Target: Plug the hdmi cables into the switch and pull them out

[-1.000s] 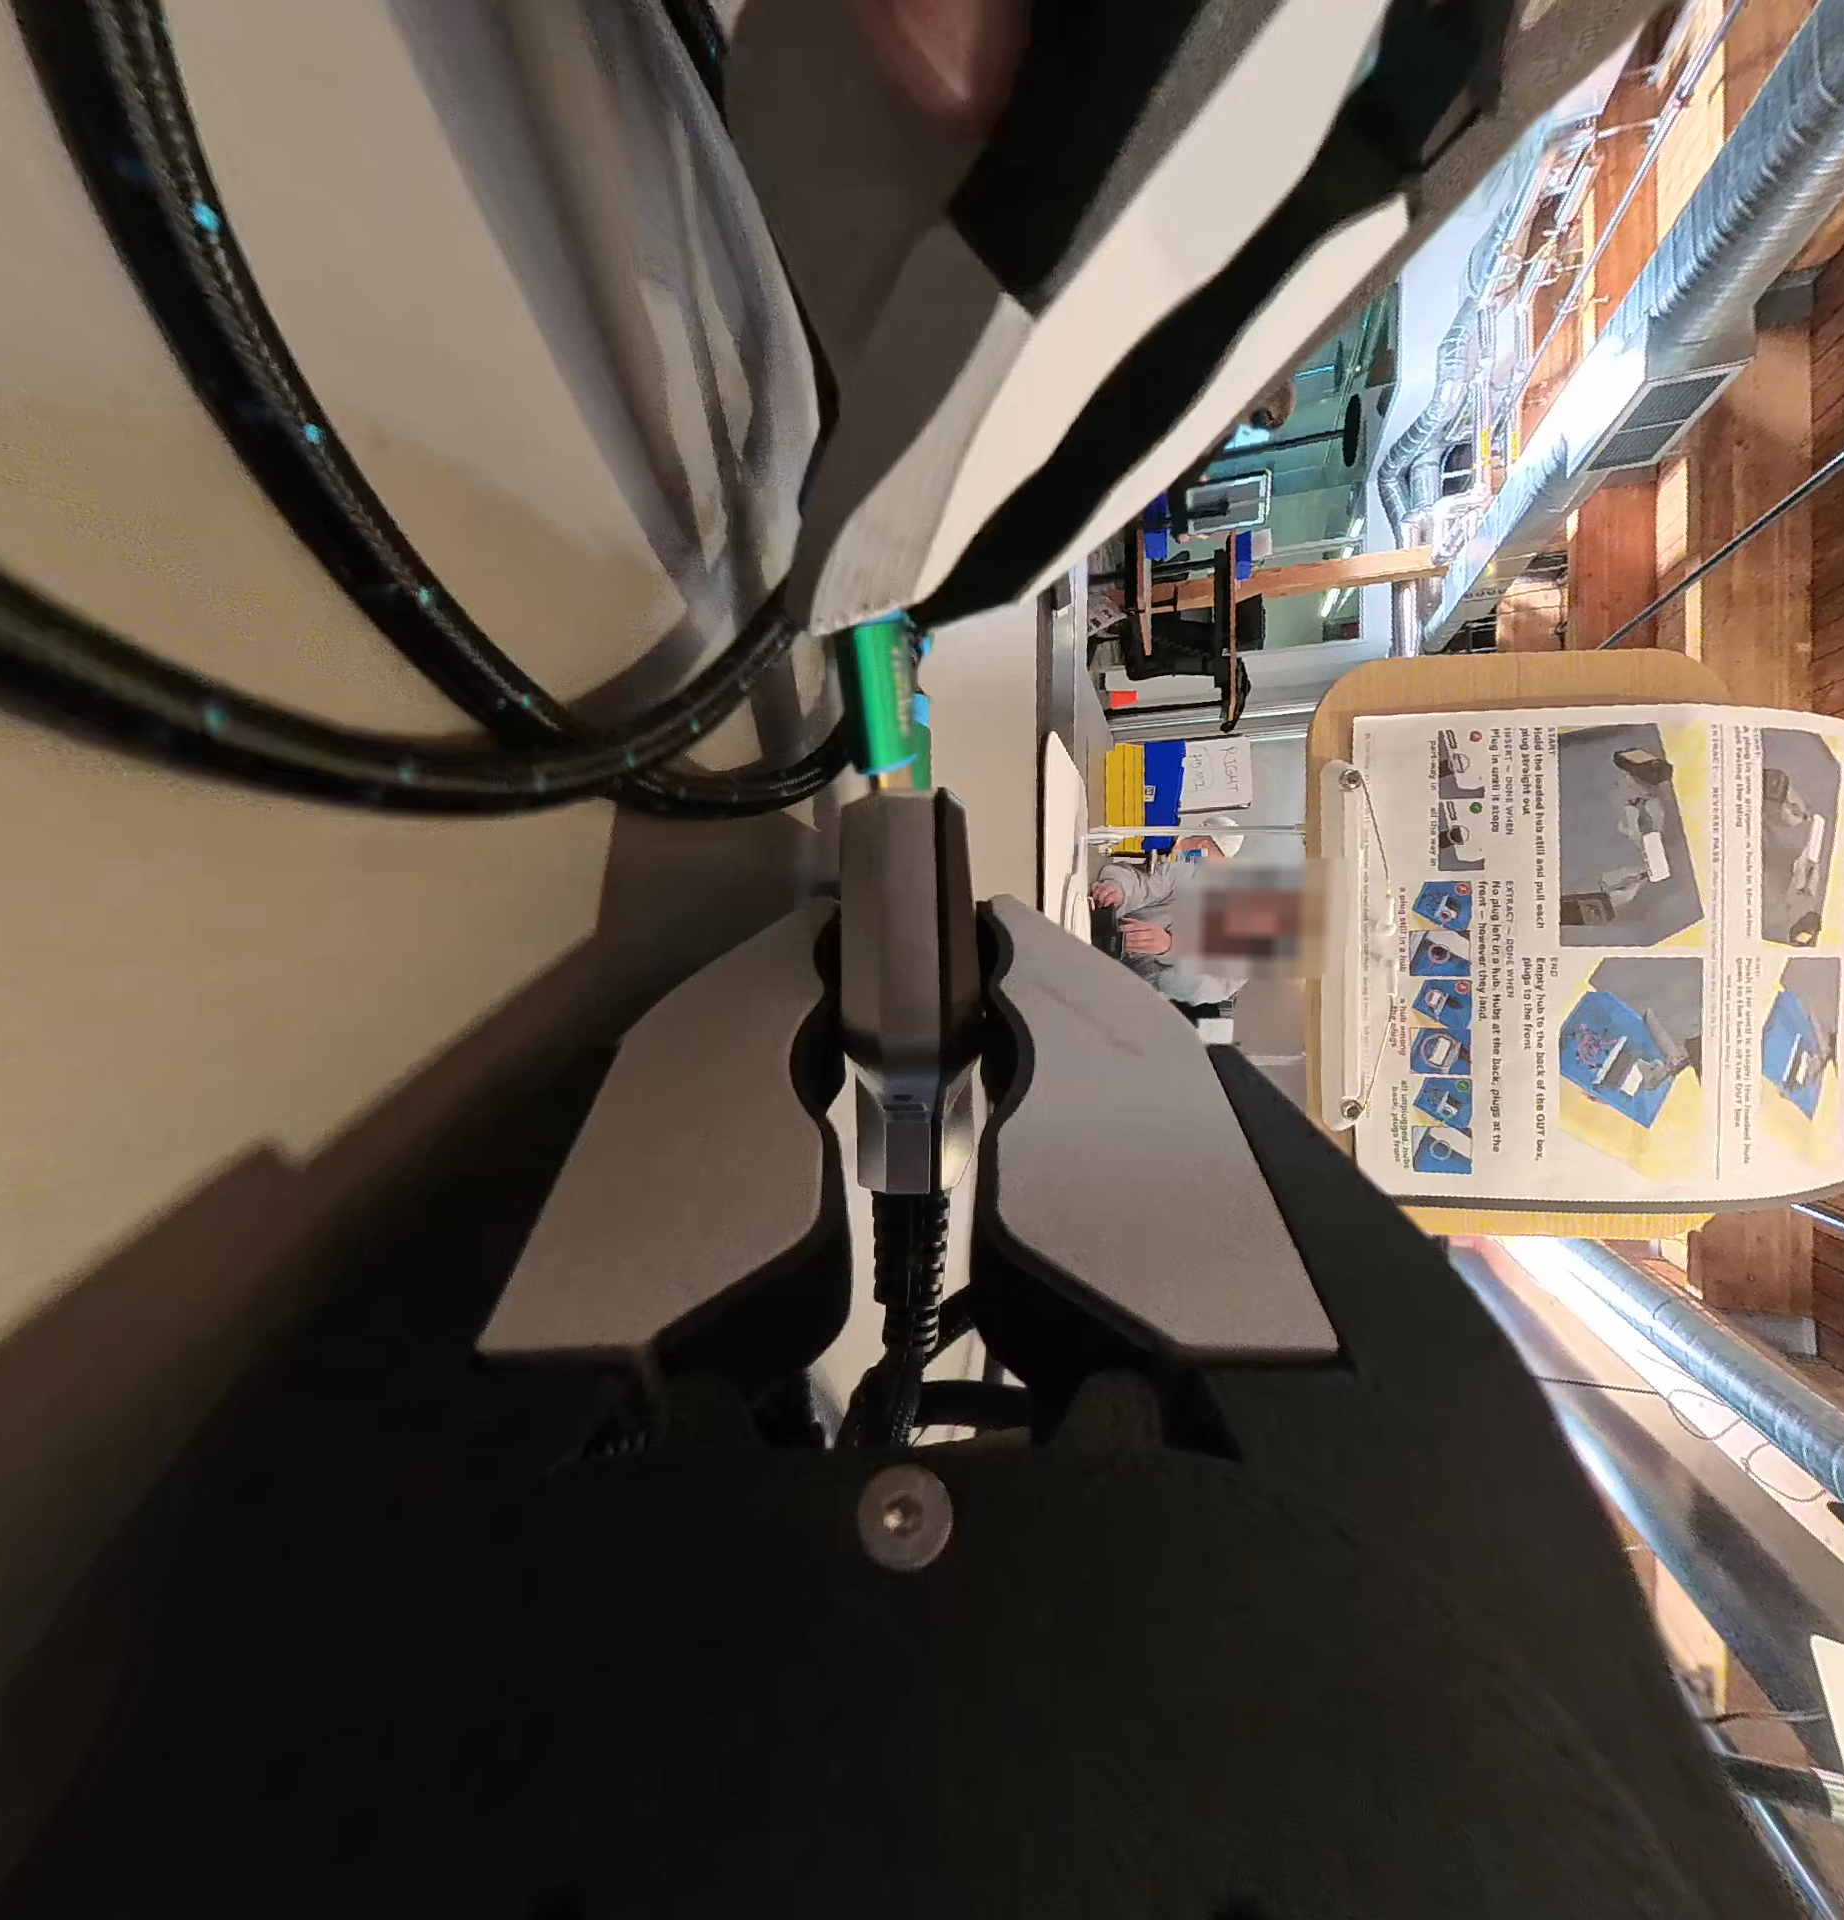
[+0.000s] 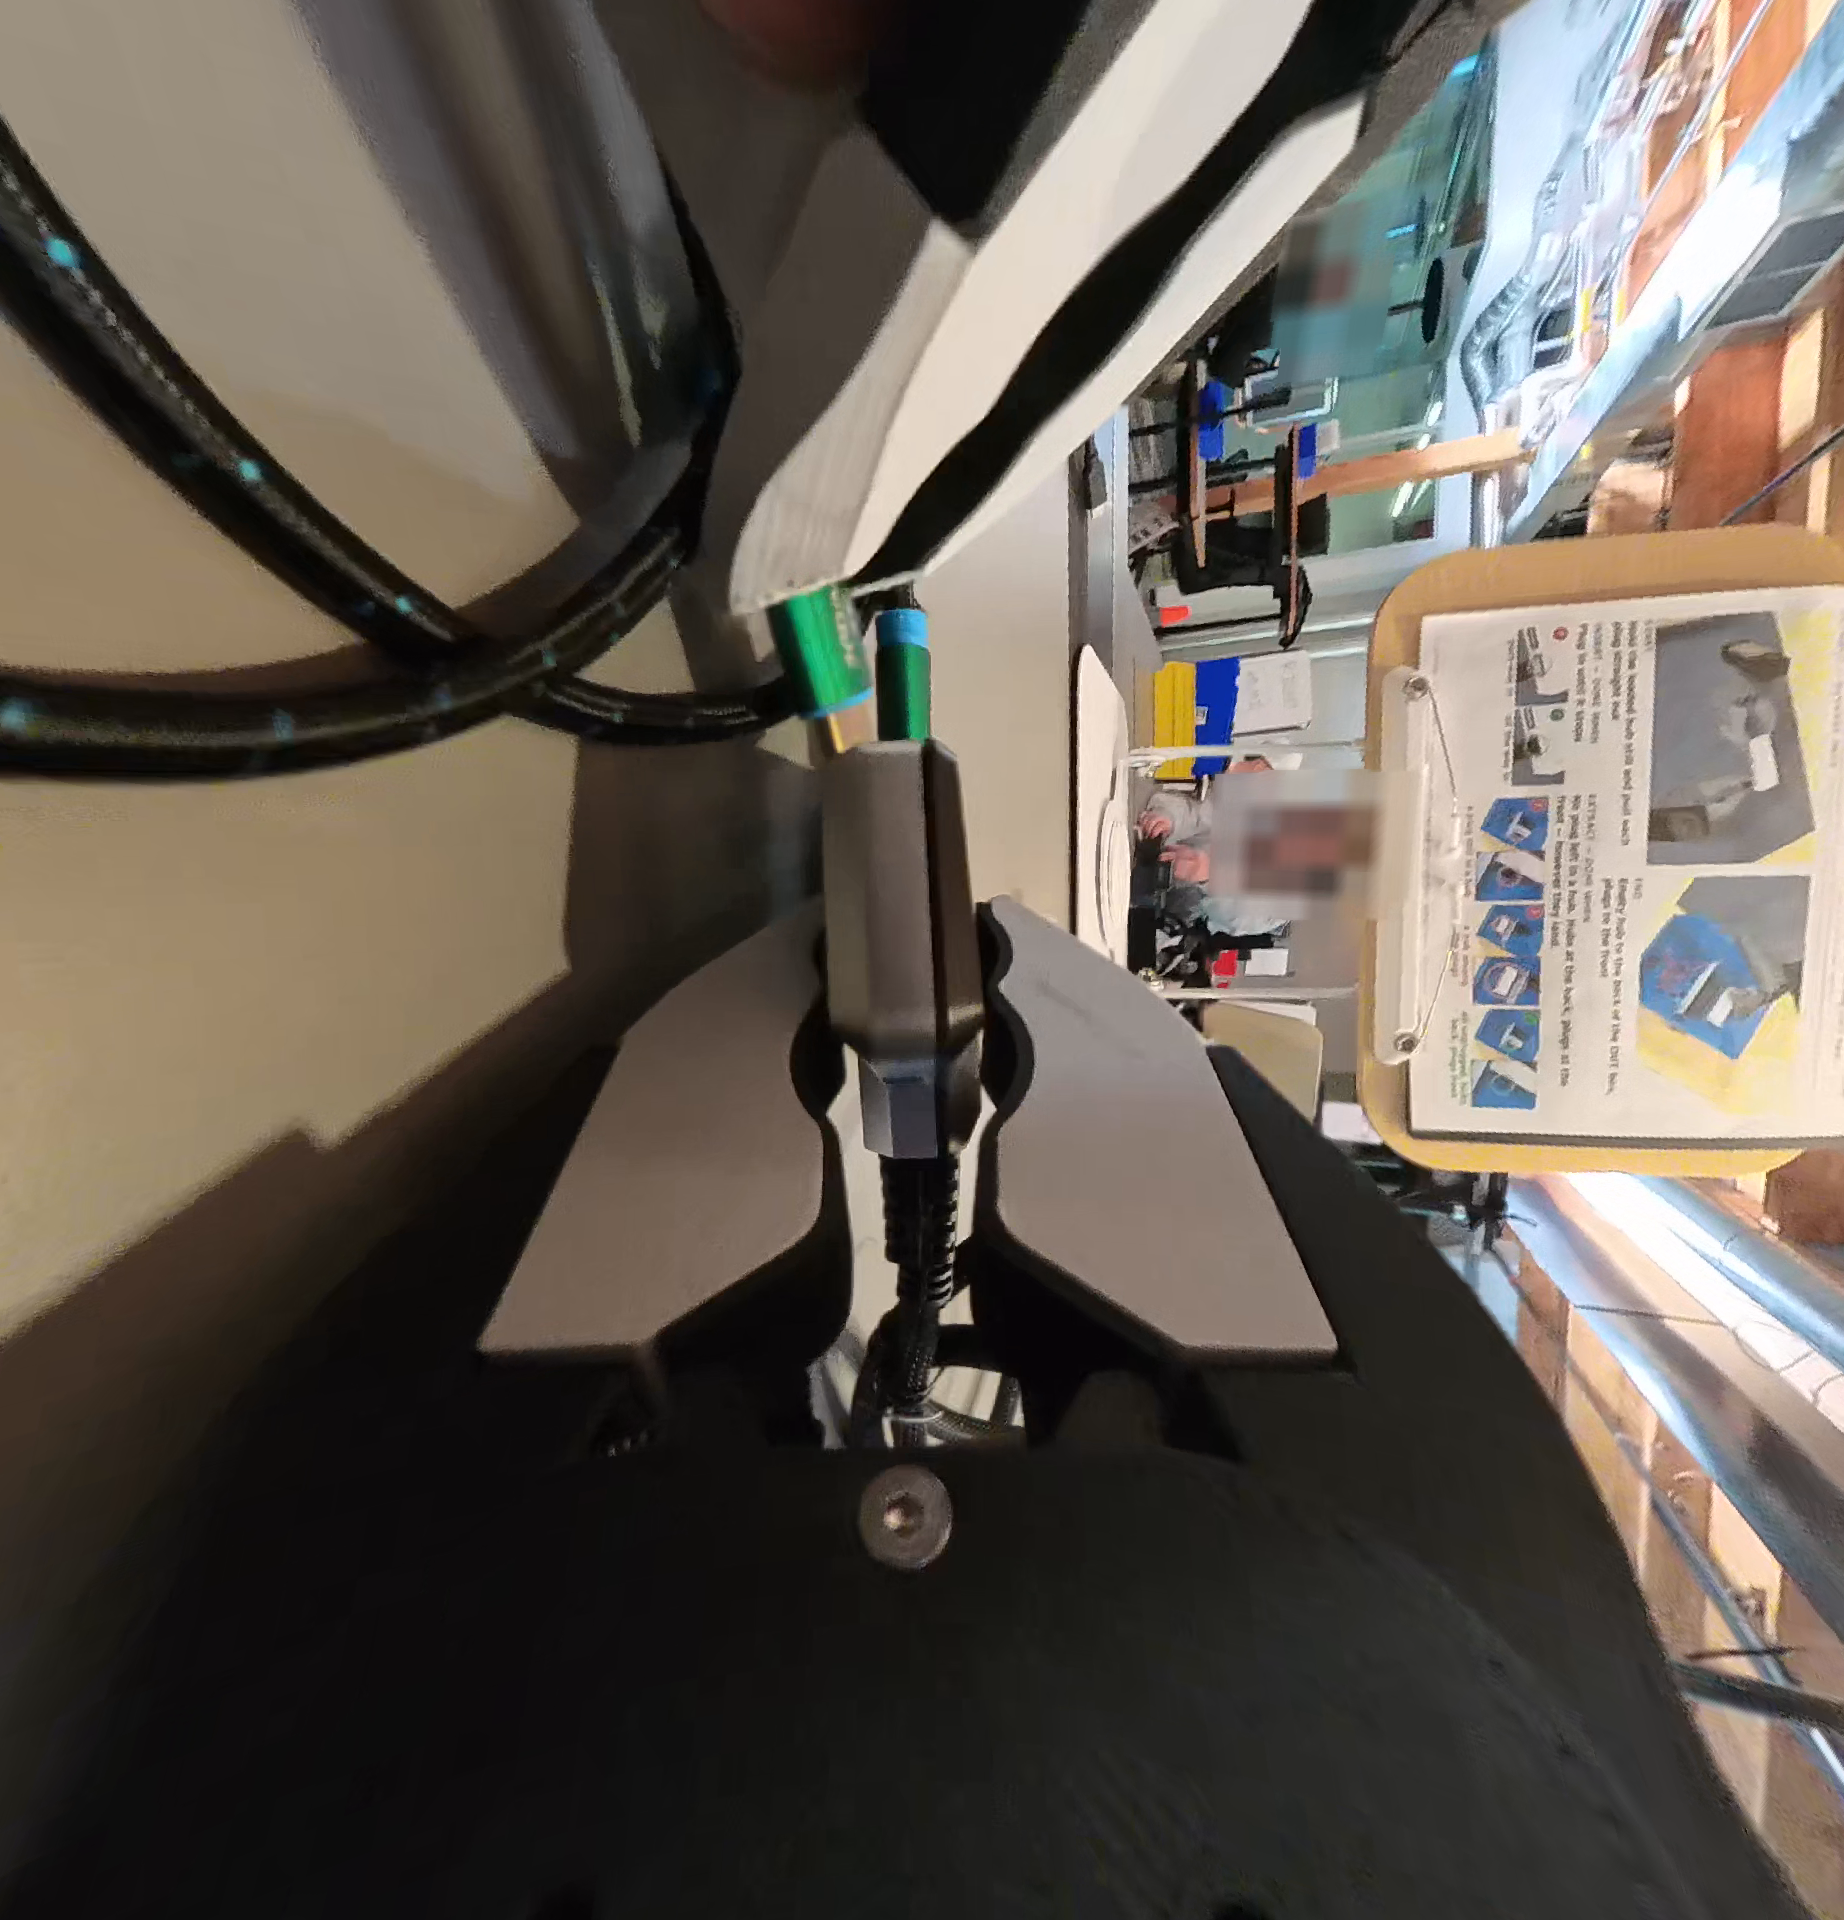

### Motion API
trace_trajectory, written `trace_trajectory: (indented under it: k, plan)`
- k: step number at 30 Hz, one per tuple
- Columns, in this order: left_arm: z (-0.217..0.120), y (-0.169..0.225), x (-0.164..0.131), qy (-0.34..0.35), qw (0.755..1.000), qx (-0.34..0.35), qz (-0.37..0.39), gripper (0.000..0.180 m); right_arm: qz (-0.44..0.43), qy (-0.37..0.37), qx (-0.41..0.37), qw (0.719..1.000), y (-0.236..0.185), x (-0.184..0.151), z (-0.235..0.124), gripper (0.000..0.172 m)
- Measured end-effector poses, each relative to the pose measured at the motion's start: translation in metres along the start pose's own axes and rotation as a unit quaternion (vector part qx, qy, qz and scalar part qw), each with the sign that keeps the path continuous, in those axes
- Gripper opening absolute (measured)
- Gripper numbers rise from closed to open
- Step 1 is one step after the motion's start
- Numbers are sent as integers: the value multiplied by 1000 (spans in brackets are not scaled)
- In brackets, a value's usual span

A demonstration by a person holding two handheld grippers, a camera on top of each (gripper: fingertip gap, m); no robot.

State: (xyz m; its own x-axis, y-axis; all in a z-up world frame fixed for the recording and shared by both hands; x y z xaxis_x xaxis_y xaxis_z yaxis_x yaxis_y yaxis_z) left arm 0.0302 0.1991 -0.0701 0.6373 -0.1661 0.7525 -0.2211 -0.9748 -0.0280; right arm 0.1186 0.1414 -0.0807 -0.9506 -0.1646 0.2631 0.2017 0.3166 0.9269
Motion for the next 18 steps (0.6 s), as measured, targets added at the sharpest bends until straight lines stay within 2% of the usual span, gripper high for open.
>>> trace_trajectory:
  k: [8,18]
  plan:
    - [-9,1,1,47,997,-45,-39,21,2,87,12,996,2,-8,-10,21]
    - [-16,10,1,50,992,-91,-65,21,-21,159,8,987,1,10,-20,21]
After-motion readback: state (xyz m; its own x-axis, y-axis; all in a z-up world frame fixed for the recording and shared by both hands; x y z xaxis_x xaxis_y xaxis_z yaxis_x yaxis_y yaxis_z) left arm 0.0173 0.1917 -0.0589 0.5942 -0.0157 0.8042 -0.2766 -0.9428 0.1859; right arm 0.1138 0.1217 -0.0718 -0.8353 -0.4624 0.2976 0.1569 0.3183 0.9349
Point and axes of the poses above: each gripper's, where its closed fingertips meet, z out along the fingers, x out of its top, y = z × x across the jaws, the point moved 6 cm from there along -z, back along the fingers, and after that the axes turned 13 degrees about y, right-handed, at the moved point
